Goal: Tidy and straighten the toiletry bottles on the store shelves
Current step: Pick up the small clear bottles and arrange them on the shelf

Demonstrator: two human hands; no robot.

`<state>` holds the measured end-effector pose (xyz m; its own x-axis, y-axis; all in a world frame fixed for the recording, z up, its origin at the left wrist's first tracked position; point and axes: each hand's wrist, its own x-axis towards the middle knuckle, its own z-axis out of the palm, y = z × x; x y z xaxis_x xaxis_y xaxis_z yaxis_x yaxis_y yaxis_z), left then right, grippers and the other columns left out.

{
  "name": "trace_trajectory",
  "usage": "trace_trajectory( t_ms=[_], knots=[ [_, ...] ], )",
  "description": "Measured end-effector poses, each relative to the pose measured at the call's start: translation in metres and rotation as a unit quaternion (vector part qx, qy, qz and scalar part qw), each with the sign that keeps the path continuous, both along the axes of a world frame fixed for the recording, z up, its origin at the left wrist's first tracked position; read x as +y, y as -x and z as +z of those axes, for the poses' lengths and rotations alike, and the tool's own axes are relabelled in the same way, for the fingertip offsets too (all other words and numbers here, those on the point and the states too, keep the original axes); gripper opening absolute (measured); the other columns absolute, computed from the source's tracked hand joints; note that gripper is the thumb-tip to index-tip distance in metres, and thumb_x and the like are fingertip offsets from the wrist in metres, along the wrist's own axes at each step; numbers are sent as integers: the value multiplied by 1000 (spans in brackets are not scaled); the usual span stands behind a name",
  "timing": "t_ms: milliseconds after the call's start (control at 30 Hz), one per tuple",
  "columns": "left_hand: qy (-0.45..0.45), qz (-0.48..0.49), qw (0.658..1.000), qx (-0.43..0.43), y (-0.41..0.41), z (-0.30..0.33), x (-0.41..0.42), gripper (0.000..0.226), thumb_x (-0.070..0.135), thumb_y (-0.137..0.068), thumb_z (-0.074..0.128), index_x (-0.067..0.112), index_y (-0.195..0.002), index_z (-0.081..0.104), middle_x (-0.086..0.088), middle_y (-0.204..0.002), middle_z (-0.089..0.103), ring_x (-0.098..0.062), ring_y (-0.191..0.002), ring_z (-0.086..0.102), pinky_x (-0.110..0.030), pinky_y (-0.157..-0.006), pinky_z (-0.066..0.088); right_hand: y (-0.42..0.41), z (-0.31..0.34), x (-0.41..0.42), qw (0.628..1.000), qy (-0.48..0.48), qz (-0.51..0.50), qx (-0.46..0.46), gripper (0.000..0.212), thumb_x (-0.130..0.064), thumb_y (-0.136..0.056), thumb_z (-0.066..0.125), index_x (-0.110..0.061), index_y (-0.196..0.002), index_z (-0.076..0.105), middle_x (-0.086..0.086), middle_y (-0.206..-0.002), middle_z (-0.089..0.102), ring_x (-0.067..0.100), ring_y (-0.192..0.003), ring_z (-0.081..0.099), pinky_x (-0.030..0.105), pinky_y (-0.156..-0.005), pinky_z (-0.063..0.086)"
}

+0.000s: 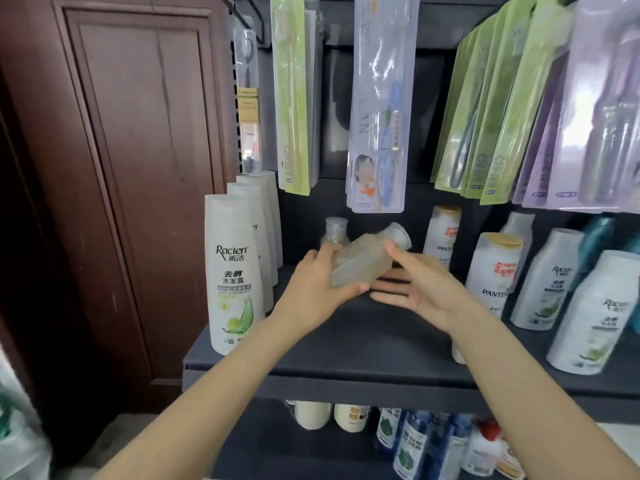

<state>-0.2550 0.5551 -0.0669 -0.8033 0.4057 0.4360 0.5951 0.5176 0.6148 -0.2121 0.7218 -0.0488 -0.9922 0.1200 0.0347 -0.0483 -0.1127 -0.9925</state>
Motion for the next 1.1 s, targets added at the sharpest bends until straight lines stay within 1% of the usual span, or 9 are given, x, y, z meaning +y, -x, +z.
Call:
trace_trajectory(
  t_ms=[133, 233, 400, 500, 600, 700, 767, 867, 1100],
  knots=[
    [23, 29, 996, 87, -5, -4, -4, 73, 39, -77, 72, 24, -137, 34, -3, -116, 42, -17, -109, 39, -23, -90, 34, -1, -3, -3, 998, 52, -25, -25, 33, -34, -86, 65, -9, -107, 61, 17, -100, 70, 27, -94, 69, 40, -81, 57],
    [26, 22, 994, 103, -7, -4, -9, 77, 34, -71, 78, 27, -136, 38, 0, -119, 40, -15, -113, 36, -19, -90, 28, 0, -8, -8, 988, 152, -39, -8, 27, -26, -86, 65, -4, -100, 60, 20, -103, 67, 28, -97, 67, 42, -85, 55],
    [-63, -25, 998, 2, -5, 0, -21, 62, 35, -77, 73, 23, -131, 45, 5, -117, 51, -7, -106, 52, -17, -91, 40, 2, -16, -7, 982, 180, -34, 50, 27, -21, -88, 61, -1, -106, 62, 17, -108, 69, 24, -103, 67, 42, -88, 55],
    [-77, -44, 994, -63, -6, 1, -27, 49, 40, -80, 69, 24, -122, 51, 16, -102, 60, 6, -88, 58, -4, -73, 43, 0, -16, -4, 974, 211, 4, 77, 25, -19, -92, 54, 0, -107, 61, 17, -111, 69, 25, -108, 64, 41, -90, 54],
    [-108, -41, 992, -50, -11, -6, -27, 45, 34, -75, 76, 24, -113, 55, 16, -95, 61, 6, -80, 60, -3, -69, 44, -1, -14, -4, 977, 200, 19, 76, 25, -16, -94, 51, 2, -109, 60, 18, -112, 68, 25, -107, 65, 38, -89, 54],
    [-125, -37, 991, 4, -9, -12, -25, 55, 27, -69, 81, 24, -116, 52, 5, -111, 56, -3, -95, 59, -12, -80, 49, 1, -15, -3, 982, 176, -29, 53, 23, -12, -94, 53, 3, -112, 57, 20, -113, 66, 26, -102, 67, 37, -84, 57],
    [-106, -34, 993, 46, -7, -13, -25, 61, 22, -68, 82, 26, -120, 50, 5, -116, 50, -6, -103, 55, -17, -90, 48, 3, -17, -4, 984, 165, -57, 41, 16, -12, -94, 53, -1, -105, 57, 19, -112, 65, 26, -101, 66, 37, -81, 56],
    [-97, -35, 991, 79, -7, -14, -25, 63, 18, -67, 82, 25, -121, 50, 6, -118, 47, -8, -109, 53, -28, -98, 46, 4, -21, -5, 982, 176, -58, 47, 21, -14, -95, 53, 0, -110, 56, 18, -113, 65, 25, -103, 65, 38, -84, 56],
    [-112, -29, 990, 75, -1, -18, -25, 60, 14, -65, 82, 24, -116, 51, 7, -115, 48, -5, -106, 53, -23, -95, 47, 4, -24, -3, 980, 177, -48, 72, 30, -14, -95, 52, -1, -121, 54, 16, -117, 65, 24, -107, 65, 38, -89, 55]
  ],
)
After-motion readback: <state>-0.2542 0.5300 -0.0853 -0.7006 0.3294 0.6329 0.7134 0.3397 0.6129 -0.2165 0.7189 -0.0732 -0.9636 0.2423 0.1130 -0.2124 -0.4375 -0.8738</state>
